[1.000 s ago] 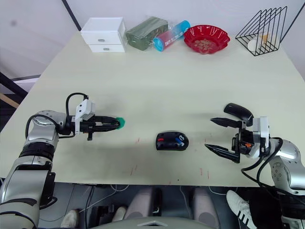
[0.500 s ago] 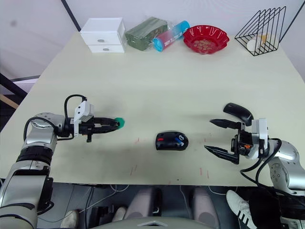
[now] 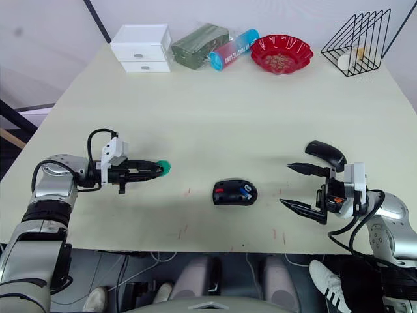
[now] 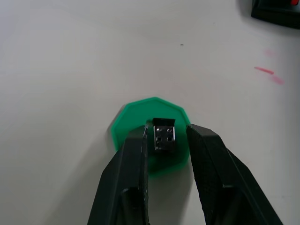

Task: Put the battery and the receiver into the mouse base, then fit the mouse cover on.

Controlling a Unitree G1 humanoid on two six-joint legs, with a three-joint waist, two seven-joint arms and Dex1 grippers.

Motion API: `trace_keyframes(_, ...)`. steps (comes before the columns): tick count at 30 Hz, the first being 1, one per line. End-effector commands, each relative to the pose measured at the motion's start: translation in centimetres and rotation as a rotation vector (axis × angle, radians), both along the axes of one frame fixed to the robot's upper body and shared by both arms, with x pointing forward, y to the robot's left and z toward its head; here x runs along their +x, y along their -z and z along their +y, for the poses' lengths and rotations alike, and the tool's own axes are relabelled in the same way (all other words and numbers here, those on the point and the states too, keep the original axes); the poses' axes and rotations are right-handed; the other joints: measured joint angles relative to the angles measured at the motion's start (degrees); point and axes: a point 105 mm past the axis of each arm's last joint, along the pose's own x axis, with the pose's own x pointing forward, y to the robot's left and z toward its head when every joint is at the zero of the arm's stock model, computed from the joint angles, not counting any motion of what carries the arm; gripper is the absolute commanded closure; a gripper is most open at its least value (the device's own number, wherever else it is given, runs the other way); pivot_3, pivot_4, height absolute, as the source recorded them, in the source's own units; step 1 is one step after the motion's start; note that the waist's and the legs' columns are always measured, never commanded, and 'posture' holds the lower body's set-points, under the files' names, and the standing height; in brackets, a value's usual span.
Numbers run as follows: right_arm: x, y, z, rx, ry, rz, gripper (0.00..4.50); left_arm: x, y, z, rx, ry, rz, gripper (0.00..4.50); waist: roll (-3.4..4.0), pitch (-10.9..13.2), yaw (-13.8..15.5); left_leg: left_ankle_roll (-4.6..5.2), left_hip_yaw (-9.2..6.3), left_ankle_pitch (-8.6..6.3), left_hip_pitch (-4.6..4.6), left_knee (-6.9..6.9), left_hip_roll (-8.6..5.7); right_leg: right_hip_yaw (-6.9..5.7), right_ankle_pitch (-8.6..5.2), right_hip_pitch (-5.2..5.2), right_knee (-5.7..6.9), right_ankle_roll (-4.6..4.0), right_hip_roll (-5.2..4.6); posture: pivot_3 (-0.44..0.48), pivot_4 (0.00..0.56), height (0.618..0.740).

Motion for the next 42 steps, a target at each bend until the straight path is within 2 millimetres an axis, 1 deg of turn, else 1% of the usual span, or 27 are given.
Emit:
trace_keyframes(1,-0.3,-0.4,0.1,0.000,-0.011,-0.036,0.00,-0.2,0.0,0.9,0.025,-0.019,0.009,3.11,0.00,0.00,0.02,0.00,0.00,0.00,0.00,0.00,0.00,0.00,0.00,0.00,0.00,0.00,0.00,0.000,0.150,0.740)
trace_keyframes(5,-0.3,-0.4,0.1,-0.001,-0.011,-0.035,0.00,0.0,0.0,1.1,0.031,-0.025,0.007,3.11,0.00,0.00,0.00,0.00,0.02,0.00,0.01,0.00,0.00,0.00,0.00,0.00,0.01,0.00,0.00,0.000,0.150,0.740)
trace_keyframes(10,-0.2,-0.3,0.1,-0.003,-0.010,-0.037,0.00,-0.1,0.3,0.6,0.030,0.001,0.019,3.11,0.00,0.00,0.02,-0.01,0.09,0.01,0.01,0.00,0.00,0.00,0.00,0.00,0.02,0.00,0.01,0.000,0.150,0.740)
trace_keyframes(15,-0.2,-0.3,0.0,-0.004,-0.007,-0.037,0.00,-0.1,0.4,0.6,0.025,-0.006,0.026,3.11,0.00,-0.01,0.02,-0.01,0.15,0.01,0.01,0.00,0.00,0.00,0.00,0.00,0.02,0.00,0.01,0.000,0.150,0.740)
trace_keyframes(16,-0.2,-0.3,-0.1,-0.005,-0.007,-0.037,0.00,-0.2,0.4,0.7,0.028,-0.006,0.026,3.63,0.00,-0.01,0.02,-0.01,0.15,0.01,0.01,0.00,0.00,0.00,0.00,0.00,0.02,0.00,0.01,0.000,0.150,0.740)
trace_keyframes(17,-0.3,-0.3,-0.1,-0.003,-0.007,-0.037,0.00,-0.2,0.5,0.7,0.035,-0.004,0.026,3.87,0.00,-0.01,0.02,-0.02,0.16,0.01,0.01,0.00,0.00,0.00,0.00,0.00,0.02,0.00,0.01,0.000,0.150,0.740)
trace_keyframes(18,-0.3,-0.3,-0.1,-0.002,-0.008,-0.038,0.00,-0.3,0.5,0.8,0.037,-0.005,0.027,4.29,0.00,-0.02,0.02,-0.01,0.16,0.01,0.01,0.00,0.00,0.00,0.00,0.00,0.02,0.00,0.01,0.000,0.150,0.740)
trace_keyframes(19,-0.3,-0.3,0.0,0.000,-0.009,-0.039,0.00,-0.3,0.6,0.8,0.037,-0.006,0.028,4.44,0.00,-0.02,0.02,-0.01,0.16,0.01,0.01,0.00,0.00,0.00,0.00,0.01,0.02,0.00,0.01,0.000,0.150,0.740)
trace_keyframes(25,-0.3,-0.4,0.0,0.005,-0.015,-0.040,0.00,-0.4,0.6,0.7,0.040,0.007,0.025,4.43,0.00,-0.02,0.02,-0.01,0.17,0.01,0.02,0.00,0.00,0.00,0.00,0.01,0.02,0.00,0.01,0.000,0.150,0.740)
trace_keyframes(30,-0.3,-0.5,0.0,0.016,-0.015,-0.044,0.00,-0.2,0.2,0.8,0.050,0.009,0.005,4.43,0.00,-0.02,0.02,-0.01,0.17,0.01,0.01,0.00,0.00,0.00,0.00,0.01,0.02,0.00,0.01,0.000,0.150,0.740)
trace_keyframes(32,-0.3,-0.7,0.0,0.024,-0.024,-0.047,0.00,-0.1,-0.4,0.9,0.060,0.023,-0.013,4.43,0.00,-0.02,0.02,-0.01,0.17,0.01,0.01,0.00,0.00,0.00,0.00,0.01,0.02,0.00,0.01,0.000,0.150,0.740)
trace_keyframes(35,-0.6,-1.0,0.1,0.036,-0.055,-0.058,0.00,0.3,-2.4,0.4,0.056,0.066,-0.059,4.43,0.00,-0.02,0.03,-0.02,0.19,0.01,0.01,0.01,0.00,0.00,0.00,0.01,0.02,0.00,0.01,0.000,0.150,0.740)
trace_keyframes(38,-0.6,-1.3,0.0,0.049,-0.067,-0.064,0.00,0.3,-3.5,-0.1,0.084,0.125,-0.085,4.43,-0.01,-0.01,0.03,-0.02,0.20,0.01,-0.02,0.01,0.00,-0.01,0.00,0.00,0.00,0.00,0.01,0.000,0.150,0.740)
trace_keyframes(40,-0.4,-1.4,0.0,0.043,-0.064,-0.070,0.00,0.3,-4.5,-0.7,0.087,0.164,-0.099,4.43,-0.01,-0.01,0.04,-0.02,0.20,0.01,-0.02,0.01,0.00,-0.01,0.00,0.00,-0.01,0.00,0.01,0.000,0.150,0.740)
trace_keyframes(42,-0.2,-1.5,0.1,0.038,-0.067,-0.074,0.00,0.2,-5.9,-2.0,0.086,0.214,-0.112,4.43,-0.01,-0.01,0.11,-0.02,0.19,0.01,-0.04,0.02,0.00,-0.01,0.00,0.00,-0.01,0.00,0.01,0.000,0.150,0.740)
